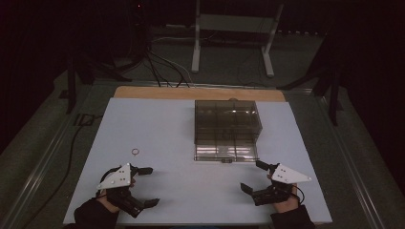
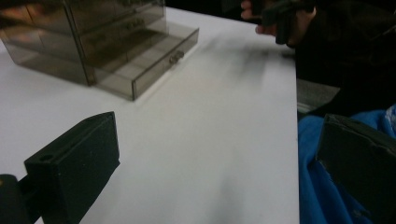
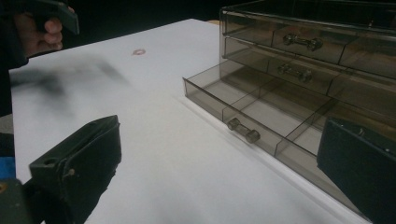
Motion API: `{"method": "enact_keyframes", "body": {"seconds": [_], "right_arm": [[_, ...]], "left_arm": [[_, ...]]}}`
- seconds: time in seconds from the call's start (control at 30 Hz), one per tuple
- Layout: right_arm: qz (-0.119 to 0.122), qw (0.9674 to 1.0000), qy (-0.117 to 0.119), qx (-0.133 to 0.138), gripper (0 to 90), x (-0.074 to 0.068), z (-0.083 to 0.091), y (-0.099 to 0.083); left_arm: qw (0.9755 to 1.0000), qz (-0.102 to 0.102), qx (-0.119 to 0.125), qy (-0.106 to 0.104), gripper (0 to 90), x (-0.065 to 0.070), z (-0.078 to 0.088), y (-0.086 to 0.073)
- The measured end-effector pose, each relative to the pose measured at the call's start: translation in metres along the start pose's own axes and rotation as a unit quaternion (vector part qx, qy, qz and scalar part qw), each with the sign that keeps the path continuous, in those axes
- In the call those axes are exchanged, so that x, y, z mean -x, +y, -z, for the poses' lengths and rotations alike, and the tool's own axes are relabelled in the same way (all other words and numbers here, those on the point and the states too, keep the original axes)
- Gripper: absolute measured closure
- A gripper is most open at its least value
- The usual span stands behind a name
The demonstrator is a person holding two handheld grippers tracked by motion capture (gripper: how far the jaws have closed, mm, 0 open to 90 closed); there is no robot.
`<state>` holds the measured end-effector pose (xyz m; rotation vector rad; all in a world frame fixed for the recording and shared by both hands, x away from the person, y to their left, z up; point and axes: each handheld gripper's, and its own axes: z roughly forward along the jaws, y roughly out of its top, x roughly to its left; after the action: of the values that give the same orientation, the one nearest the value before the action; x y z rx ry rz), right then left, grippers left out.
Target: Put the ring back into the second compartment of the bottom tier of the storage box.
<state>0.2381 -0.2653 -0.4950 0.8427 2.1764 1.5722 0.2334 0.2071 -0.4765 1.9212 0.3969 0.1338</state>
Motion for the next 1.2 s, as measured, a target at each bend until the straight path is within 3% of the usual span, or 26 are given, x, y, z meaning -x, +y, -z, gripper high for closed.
{"method": "enact_keyframes", "body": {"seconds": [0.2,0.4,0.47,0.63,0.8,1.03,1.07,1.2], "right_arm": [[0.003,1.0,-0.002,0.0,0.0,-0.001,0.0,0.001],[0.002,1.0,-0.002,0.0,0.0,0.0,0.001,0.001],[0.001,1.0,-0.002,0.002,0.0,-0.001,0.001,0.001],[0.001,1.0,-0.002,0.002,0.0,-0.001,0.002,0.001],[0.002,1.0,-0.002,0.002,0.0,-0.001,0.002,0.001],[0.001,1.0,0.0,0.009,0.0,0.0,0.003,0.001],[0.002,0.9999,-0.003,0.012,3.3,0.0,0.004,0.001],[0.0,1.0,-0.002,0.01,3.0,-0.001,0.003,0.001]], "left_arm": [[0.9991,-0.01,0.027,0.03,0.5,-0.004,0.006,0.012],[0.9972,0.005,0.056,0.049,0.5,-0.014,0.014,0.018],[0.9969,0.014,0.057,0.053,0.5,-0.019,0.017,0.016],[0.9955,0.014,0.061,0.071,0.5,-0.024,0.02,0.015],[0.9926,0.025,0.068,0.097,0.5,-0.032,0.023,0.013],[0.9902,0.039,0.074,0.112,0.6,-0.037,0.025,0.011],[0.9879,0.042,0.073,0.13,0.5,-0.041,0.026,0.01],[0.9856,0.052,0.072,0.144,0.5,-0.048,0.029,0.009]]}}
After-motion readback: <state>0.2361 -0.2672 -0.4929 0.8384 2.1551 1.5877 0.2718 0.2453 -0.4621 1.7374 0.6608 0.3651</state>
